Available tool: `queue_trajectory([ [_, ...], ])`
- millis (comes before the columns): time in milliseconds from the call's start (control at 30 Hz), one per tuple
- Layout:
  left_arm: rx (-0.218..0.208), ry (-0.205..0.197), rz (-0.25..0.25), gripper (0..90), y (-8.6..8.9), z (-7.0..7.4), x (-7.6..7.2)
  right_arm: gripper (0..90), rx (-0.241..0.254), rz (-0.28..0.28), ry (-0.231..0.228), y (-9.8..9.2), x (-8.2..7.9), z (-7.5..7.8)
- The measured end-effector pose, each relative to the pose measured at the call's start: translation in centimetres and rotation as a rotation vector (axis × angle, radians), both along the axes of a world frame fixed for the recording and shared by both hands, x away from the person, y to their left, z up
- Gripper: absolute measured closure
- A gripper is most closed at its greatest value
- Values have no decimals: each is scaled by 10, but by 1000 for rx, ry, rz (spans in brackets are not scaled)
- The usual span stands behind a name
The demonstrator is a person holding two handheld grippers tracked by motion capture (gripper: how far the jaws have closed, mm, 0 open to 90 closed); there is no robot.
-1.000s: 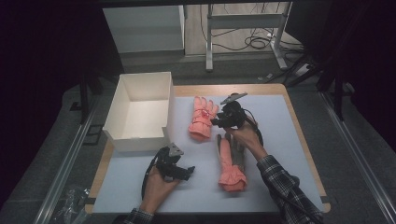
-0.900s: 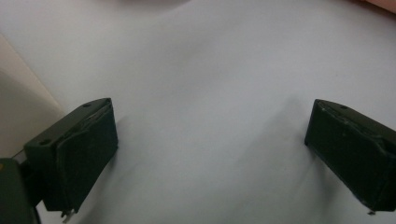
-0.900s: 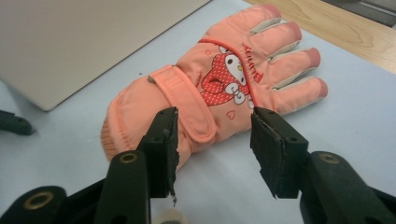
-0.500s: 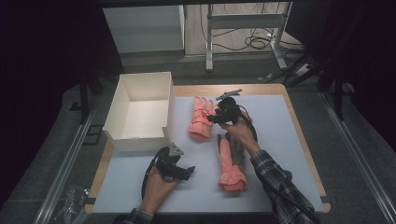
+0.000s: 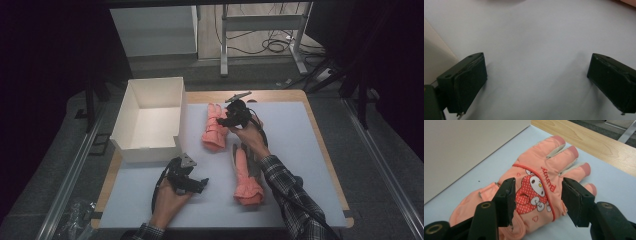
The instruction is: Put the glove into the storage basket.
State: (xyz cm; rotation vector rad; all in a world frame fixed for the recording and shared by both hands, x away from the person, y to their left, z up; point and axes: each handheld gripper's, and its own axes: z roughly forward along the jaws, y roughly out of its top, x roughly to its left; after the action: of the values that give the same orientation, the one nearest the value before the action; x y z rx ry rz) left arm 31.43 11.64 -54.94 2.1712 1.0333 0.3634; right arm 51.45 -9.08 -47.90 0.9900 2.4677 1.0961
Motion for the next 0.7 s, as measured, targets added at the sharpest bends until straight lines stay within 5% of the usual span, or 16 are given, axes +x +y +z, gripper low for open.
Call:
queue_trajectory([
  [467, 0, -1, 0, 28, 0, 0, 0, 406, -105, 8, 37, 18, 17, -23],
  [700, 0, -1, 0, 28, 0, 0, 0, 646, -38, 35, 128, 15, 22, -30],
])
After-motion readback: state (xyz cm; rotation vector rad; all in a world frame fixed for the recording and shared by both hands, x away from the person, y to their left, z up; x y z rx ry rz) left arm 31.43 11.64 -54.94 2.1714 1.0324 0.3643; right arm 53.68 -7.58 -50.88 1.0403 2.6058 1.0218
